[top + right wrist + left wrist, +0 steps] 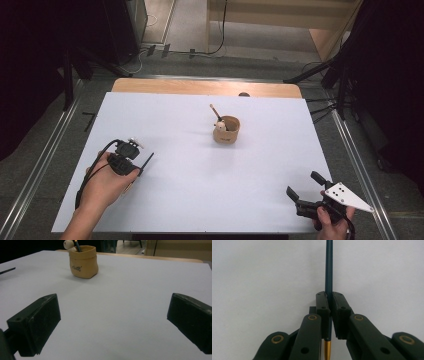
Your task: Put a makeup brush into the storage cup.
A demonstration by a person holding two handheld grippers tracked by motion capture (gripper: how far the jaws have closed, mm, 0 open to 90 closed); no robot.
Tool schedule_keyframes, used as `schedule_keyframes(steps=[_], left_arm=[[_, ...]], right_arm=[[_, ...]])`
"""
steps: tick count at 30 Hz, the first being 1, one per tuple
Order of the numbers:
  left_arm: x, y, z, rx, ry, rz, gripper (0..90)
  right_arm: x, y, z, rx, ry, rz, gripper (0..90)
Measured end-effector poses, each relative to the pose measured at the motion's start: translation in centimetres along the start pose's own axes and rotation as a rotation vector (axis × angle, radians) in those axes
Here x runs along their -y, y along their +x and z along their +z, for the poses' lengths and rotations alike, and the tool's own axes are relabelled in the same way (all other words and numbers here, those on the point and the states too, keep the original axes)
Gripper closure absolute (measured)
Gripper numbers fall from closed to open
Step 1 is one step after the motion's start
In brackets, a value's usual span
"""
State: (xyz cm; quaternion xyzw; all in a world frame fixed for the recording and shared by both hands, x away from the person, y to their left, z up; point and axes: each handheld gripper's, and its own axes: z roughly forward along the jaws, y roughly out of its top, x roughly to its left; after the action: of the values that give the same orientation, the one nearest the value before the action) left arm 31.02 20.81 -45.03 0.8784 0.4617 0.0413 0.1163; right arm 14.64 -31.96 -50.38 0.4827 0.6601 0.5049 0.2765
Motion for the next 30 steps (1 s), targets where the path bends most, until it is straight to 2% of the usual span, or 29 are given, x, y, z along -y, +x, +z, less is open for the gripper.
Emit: schedule_keyframes(steps=[1,3,5,6,8,10,14,22,24,30], left_arm=[[0.0,0.0,-0.1,0.015,-0.014,0.0,85.6],[0.0,-0.1,-0.4,0.009,-0.037,0.014,85.6],[0.0,-0.3,-0.8,0.027,-0.065,0.018,85.6],[0.0,-0.3,-1.0,0.022,-0.081,0.02,85.6],[0.1,-0.4,-1.4,0.048,-0.111,0.025,85.6],[0.2,-0.5,-1.8,0.05,-0.14,0.032,85.6],[0.5,-0.7,-2.4,0.095,-0.218,0.034,85.6],[1.1,-1.2,-2.5,0.156,-0.349,0.033,85.6],[1.3,-1.4,-2.4,0.164,-0.378,0.035,85.6],[1.4,-2.2,-1.9,0.202,-0.443,0.051,85.6]], right_arm=[[0.0,0.0,0.0,0.001,0.001,0.002,0.0],[0.0,0.1,0.0,0.002,0.001,0.004,0.0],[0.0,0.1,0.0,0.003,0.0,0.005,0.0],[0.0,0.1,0.0,0.002,0.0,0.003,0.0],[0.0,0.2,-0.1,0.003,0.0,0.004,0.0],[-0.1,0.4,0.0,0.0,-0.003,0.0,0.0],[-0.1,0.7,0.0,-0.005,0.001,-0.003,0.0],[-0.6,1.5,0.4,-0.004,0.009,-0.018,0.0],[-0.7,1.7,0.5,0.017,0.024,-0.005,0.0],[-1.1,1.8,0.7,0.019,0.021,0.017,0.0]])
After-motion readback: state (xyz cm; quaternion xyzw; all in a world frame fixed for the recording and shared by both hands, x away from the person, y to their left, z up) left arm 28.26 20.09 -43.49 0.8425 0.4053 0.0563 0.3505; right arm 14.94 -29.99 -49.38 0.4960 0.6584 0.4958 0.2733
